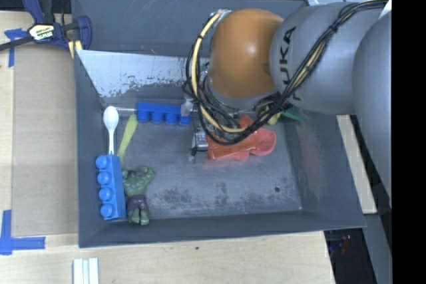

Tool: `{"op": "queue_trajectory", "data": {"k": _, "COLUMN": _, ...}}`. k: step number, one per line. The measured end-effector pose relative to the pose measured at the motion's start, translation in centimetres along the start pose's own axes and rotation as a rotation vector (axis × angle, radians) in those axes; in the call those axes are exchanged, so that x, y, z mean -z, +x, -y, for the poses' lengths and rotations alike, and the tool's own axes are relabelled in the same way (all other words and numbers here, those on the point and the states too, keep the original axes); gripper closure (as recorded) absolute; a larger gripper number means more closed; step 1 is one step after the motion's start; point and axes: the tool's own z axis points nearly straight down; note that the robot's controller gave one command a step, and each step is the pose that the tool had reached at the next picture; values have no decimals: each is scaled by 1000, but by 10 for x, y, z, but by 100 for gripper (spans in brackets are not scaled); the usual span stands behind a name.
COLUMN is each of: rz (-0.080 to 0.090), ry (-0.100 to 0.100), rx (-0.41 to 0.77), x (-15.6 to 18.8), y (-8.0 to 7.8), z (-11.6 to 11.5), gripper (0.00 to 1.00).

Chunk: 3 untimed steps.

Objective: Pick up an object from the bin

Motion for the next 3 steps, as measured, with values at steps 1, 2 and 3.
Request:
{"op": "queue_trajectory", "data": {"k": 1, "rz": -1, "ry": -2, "rx": 420, "x": -74, "y": 31, "z": -69, "gripper": 0}}
{"op": "queue_trajectory", "data": {"k": 2, "rz": 4, "ry": 0, "rx": 397, "x": -57, "y": 22, "z": -79, "gripper": 0}}
{"op": "queue_trajectory", "data": {"k": 3, "rz": 1, "ry": -2, "rx": 693, "x": -52, "y": 61, "z": -97, "gripper": 0}}
